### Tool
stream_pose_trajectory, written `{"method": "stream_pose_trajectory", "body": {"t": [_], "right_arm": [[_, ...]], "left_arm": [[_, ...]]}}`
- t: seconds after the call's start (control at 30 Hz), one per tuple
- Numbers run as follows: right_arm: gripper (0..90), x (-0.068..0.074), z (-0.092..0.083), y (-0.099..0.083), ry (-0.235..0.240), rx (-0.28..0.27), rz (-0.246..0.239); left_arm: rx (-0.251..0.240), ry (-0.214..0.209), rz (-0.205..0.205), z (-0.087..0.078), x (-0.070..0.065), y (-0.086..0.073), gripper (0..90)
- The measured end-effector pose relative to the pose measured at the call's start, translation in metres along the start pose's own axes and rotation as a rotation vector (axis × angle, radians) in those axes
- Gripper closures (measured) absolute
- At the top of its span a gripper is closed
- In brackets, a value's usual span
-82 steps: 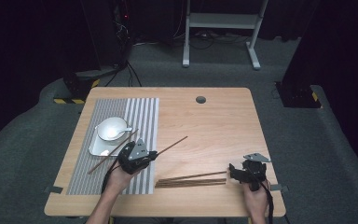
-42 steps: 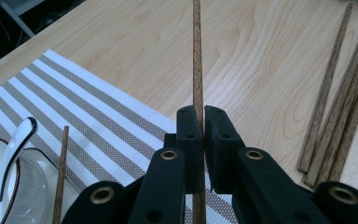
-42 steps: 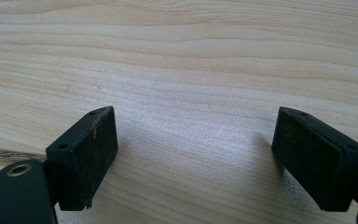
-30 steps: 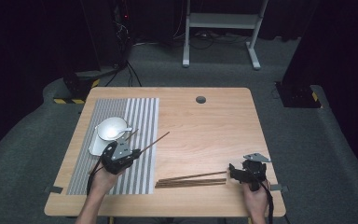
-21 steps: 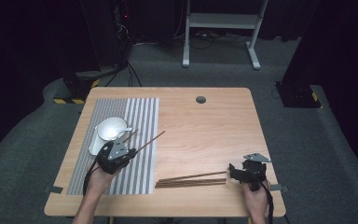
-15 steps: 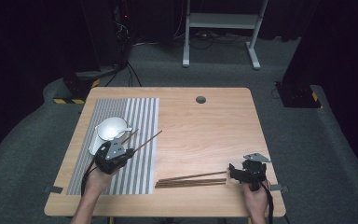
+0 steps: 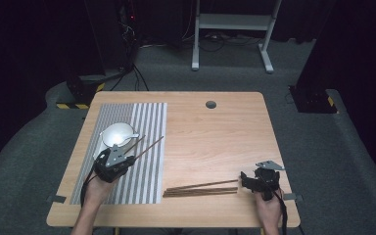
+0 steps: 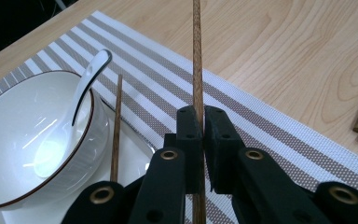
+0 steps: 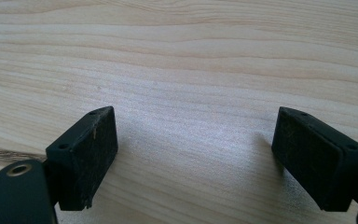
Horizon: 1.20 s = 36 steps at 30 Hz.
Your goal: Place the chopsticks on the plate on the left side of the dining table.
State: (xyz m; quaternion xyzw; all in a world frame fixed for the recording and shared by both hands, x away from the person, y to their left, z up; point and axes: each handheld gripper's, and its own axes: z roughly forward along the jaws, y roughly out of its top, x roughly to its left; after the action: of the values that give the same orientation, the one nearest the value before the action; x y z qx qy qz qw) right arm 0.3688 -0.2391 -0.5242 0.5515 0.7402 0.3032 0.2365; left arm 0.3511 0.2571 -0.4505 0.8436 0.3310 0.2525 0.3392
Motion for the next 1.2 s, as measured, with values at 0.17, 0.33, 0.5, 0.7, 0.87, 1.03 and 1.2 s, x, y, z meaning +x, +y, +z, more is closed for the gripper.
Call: {"method": "stream_pose_trajectory", "body": {"t": [0.17,0.33,0.5,0.7,0.87,1.03,1.2], "right_arm": [[13.8,0.000,0.000,0.000,0.000,0.000,0.000],[13.8,0.000,0.000,0.000,0.000,0.000,0.000],[13.8,0.000,0.000,0.000,0.000,0.000,0.000],[13.8,0.000,0.000,0.000,0.000,0.000,0.000],[13.7,0.000,0.000,0.000,0.000,0.000,0.000],[13.8,0.000,0.000,0.000,0.000,0.000,0.002],[13.8,0.000,0.000,0.000,0.000,0.000,0.000]], "left_arm": [[0.004,0.009,-0.009,0.000,0.002,-0.005,84.9],[0.010,0.021,-0.011,-0.001,0.004,-0.006,84.9],[0.014,0.032,-0.009,-0.001,0.005,-0.007,84.9],[0.027,0.049,-0.009,0.001,0.007,-0.008,84.9],[0.050,0.070,-0.003,0.003,0.008,-0.010,84.8],[0.061,0.083,-0.013,0.004,0.011,-0.013,84.8],[0.070,0.095,-0.021,0.004,0.014,-0.016,84.9]]}}
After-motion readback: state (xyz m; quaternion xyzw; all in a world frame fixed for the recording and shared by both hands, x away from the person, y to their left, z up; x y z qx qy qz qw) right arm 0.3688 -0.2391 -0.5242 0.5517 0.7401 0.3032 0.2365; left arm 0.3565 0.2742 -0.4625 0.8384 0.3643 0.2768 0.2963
